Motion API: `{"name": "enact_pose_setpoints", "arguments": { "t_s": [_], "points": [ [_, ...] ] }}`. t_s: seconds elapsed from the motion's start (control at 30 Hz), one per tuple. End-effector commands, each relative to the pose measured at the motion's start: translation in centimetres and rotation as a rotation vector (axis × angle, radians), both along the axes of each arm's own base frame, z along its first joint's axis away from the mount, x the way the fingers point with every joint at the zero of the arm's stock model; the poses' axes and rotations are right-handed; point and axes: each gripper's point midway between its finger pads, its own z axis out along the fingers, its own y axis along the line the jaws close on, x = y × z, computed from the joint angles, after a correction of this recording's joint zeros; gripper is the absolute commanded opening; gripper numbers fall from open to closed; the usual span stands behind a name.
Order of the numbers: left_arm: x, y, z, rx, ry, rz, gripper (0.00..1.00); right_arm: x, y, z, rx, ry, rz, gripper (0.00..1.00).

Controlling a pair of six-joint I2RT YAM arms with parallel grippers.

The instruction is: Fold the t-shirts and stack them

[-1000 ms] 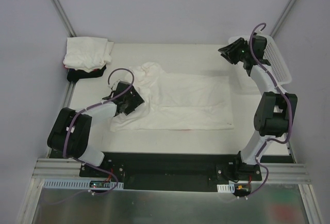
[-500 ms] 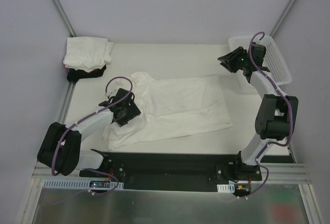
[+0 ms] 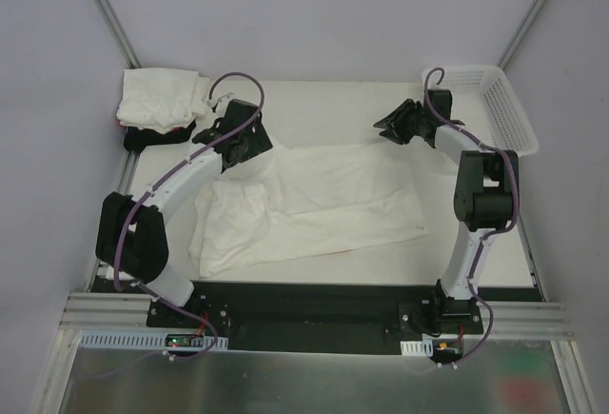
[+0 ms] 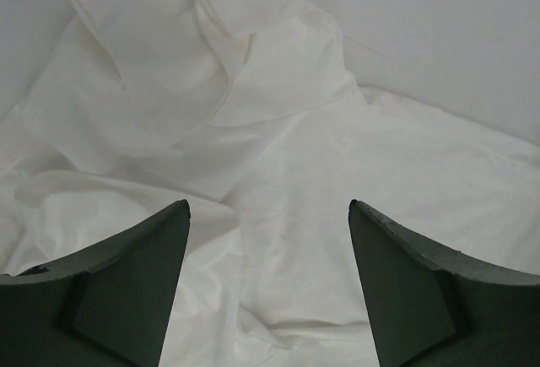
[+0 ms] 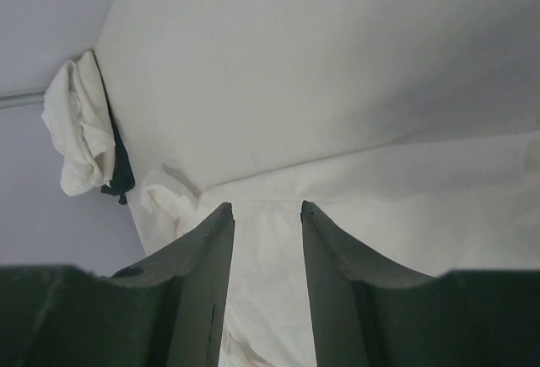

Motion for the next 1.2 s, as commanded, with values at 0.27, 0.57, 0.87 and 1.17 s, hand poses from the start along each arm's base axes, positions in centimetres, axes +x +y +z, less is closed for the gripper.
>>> {"name": "enact_pose_setpoints", "arguments": {
  "t_s": [0.27, 0.57, 0.87, 1.17],
  "points": [
    [2.0, 3.8, -4.8, 0.153, 0.124, 0.042, 0.69, -1.5, 2.0, -1.9, 0.007, 0.022, 0.055, 0.41],
    [0.7, 4.0, -8.2, 0.190, 0.217, 0.014, 0.64, -1.6, 0.4, -1.1, 0.021, 0.008, 0.019, 0.41],
    [1.4, 5.6, -10.0, 0.253, 0.252, 0.046, 0.59, -1.5, -0.7, -0.2, 0.031, -0.009, -0.004, 0.41],
    [2.3, 5.8, -10.8, 0.263, 0.266, 0.053, 0.55, -1.6, -1.2, -0.4, 0.034, -0.007, -0.014, 0.41]
  ]
}}
